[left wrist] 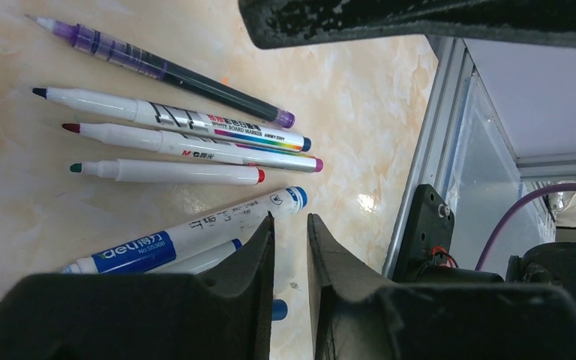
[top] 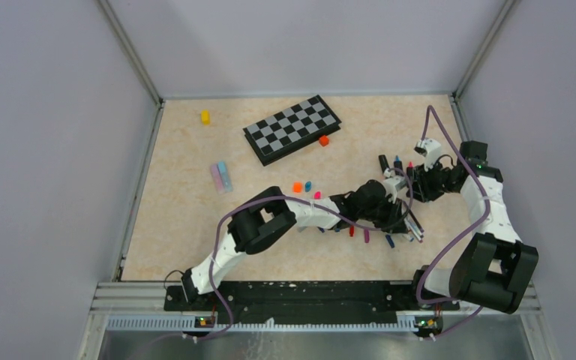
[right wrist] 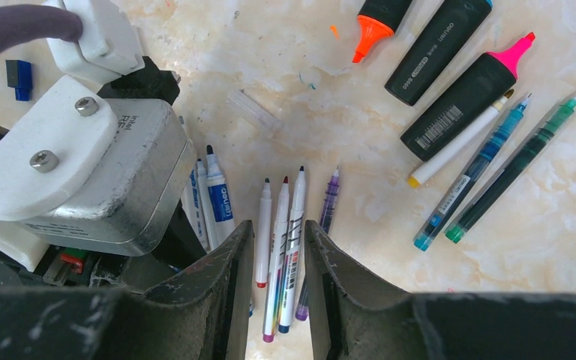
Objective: Open the pen caps
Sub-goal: Place the pen cap at the center of the board.
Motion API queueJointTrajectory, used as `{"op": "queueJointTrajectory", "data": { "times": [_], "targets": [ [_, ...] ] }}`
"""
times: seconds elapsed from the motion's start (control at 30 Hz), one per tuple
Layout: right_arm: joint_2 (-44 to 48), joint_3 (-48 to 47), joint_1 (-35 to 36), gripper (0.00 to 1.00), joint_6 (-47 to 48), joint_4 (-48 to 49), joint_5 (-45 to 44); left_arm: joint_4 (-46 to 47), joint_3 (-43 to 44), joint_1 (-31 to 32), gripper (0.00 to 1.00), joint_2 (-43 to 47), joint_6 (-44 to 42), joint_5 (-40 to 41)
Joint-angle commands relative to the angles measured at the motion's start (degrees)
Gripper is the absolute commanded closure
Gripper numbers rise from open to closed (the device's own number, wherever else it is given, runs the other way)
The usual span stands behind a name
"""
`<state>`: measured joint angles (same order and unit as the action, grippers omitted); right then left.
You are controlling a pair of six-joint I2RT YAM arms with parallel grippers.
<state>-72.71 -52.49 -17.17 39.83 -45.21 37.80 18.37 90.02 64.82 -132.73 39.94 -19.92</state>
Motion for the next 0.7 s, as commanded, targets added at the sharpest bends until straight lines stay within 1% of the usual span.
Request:
{"op": "queueJointTrajectory", "data": {
  "times": [0.0, 0.2, 0.33, 0.47, 0.67],
  "targets": [
    [1.1, 0.2, -0.8, 0.70, 0.0, 1.1, 1.3, 0.8, 2.1, 0.5, 0.75, -0.1, -1.8, 0.9],
    [1.1, 0.2, -0.8, 0.70, 0.1, 1.0, 1.5, 0.7, 1.1, 0.7, 0.74, 1.6, -3.1, 2.4],
    [1.1, 0.2, -0.8, 0.70, 0.3, 0.9, 1.7, 1.5, -0.7, 0.7, 0.74, 4.4, -4.7, 4.6],
    [1.8, 0.0, -0.8, 0.70, 0.9, 0.3, 2.9, 3.3, -4.4, 0.7, 0.73, 8.7, -7.3, 8.8],
    [3.5, 0.3, -0.8, 0.70, 1.3, 0.2, 4.6, 6.4, -11.9, 0.6, 0.67, 16.7, -12.8, 15.1]
  ]
}}
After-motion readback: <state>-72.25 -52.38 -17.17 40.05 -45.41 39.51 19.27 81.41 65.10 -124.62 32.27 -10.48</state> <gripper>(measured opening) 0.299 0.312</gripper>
